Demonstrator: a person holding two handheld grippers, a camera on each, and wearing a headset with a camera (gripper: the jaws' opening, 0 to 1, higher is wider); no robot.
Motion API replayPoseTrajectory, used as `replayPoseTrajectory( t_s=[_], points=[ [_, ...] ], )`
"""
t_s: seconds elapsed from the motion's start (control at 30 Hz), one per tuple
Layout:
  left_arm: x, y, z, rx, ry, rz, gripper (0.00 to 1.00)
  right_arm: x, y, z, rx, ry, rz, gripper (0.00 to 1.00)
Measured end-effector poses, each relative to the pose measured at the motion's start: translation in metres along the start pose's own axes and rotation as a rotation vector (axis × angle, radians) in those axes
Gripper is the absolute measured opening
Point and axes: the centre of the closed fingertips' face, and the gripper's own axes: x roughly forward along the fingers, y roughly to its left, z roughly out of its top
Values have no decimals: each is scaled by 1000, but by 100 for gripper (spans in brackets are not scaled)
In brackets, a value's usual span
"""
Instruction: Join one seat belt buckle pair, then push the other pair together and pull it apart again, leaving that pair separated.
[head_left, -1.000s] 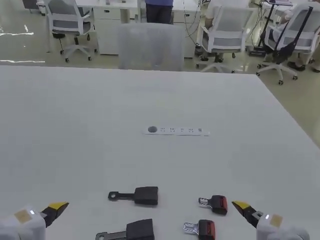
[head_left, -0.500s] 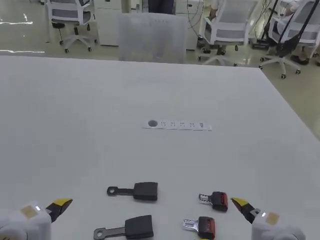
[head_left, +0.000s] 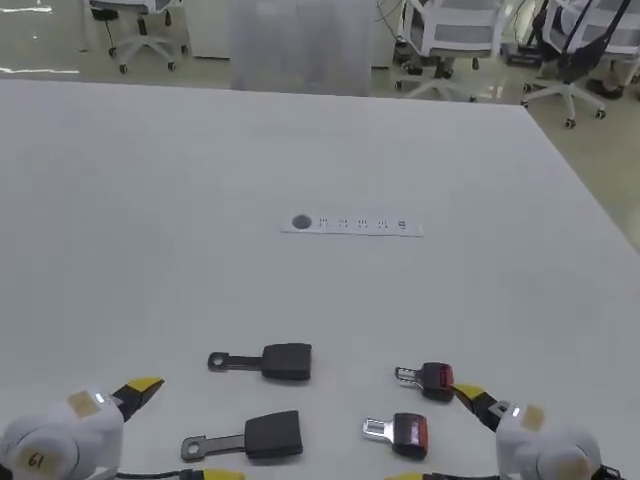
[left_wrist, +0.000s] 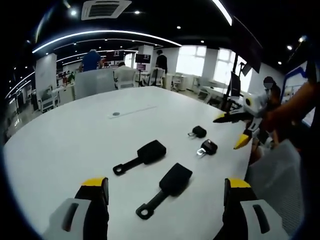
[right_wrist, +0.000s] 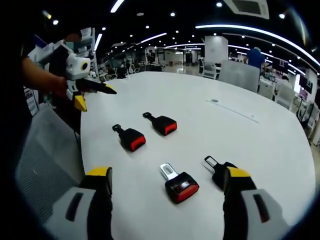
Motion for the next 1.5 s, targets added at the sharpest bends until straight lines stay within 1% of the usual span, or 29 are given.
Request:
replayPoseTrajectory(
  t_s=[0.1,0.23,0.33,0.37,0.47,0.53,0.67,0.8,0.87,0.97,1.07,1.13,1.17,1.2,1.27,1.33,1.43,1.5],
  points=[
    [6,-2,-2,8,13,-14,97,1,-1,-3,-1,14,18,91],
    [13,-3,-5,14,26,-34,96,5,-4,-10,-25,46,38,90],
    [19,-5,-8,18,47,-53,94,8,-9,-15,-29,69,48,88],
    [22,-6,-12,26,59,-61,93,10,-9,-17,-23,75,57,88],
    [28,-10,-15,46,70,-83,90,14,-10,-21,-24,90,75,87],
    [33,-12,-18,52,86,-96,89,16,-9,-25,-29,108,97,86],
    [41,-15,-21,61,97,-123,86,19,-9,-32,-34,134,131,82],
    [51,-19,-26,95,127,-150,84,21,-9,-36,-20,151,160,81],
    [56,-22,-26,108,131,-166,82,23,-11,-37,-35,161,172,80],
    [63,-23,-30,127,149,-183,79,25,-10,-42,-46,184,199,77],
    [70,-27,-36,150,174,-211,77,27,-9,-45,-70,201,225,73],
    [73,-29,-45,174,216,-234,76,29,-9,-45,-88,205,237,68],
    [75,-28,-48,200,238,-235,76,30,-10,-45,-91,210,242,67],
    [78,-30,-49,209,236,-240,75,30,-10,-46,-93,215,247,66],
    [82,-31,-52,206,239,-254,75,32,-10,-48,-90,228,263,65],
    [87,-30,-55,216,248,-262,74,33,-11,-50,-89,238,276,61],
    [93,-26,-58,224,251,-256,74,35,-13,-53,-90,252,290,61],
    [96,-25,-59,225,257,-263,72,37,-13,-58,-96,270,299,61]
  ],
)
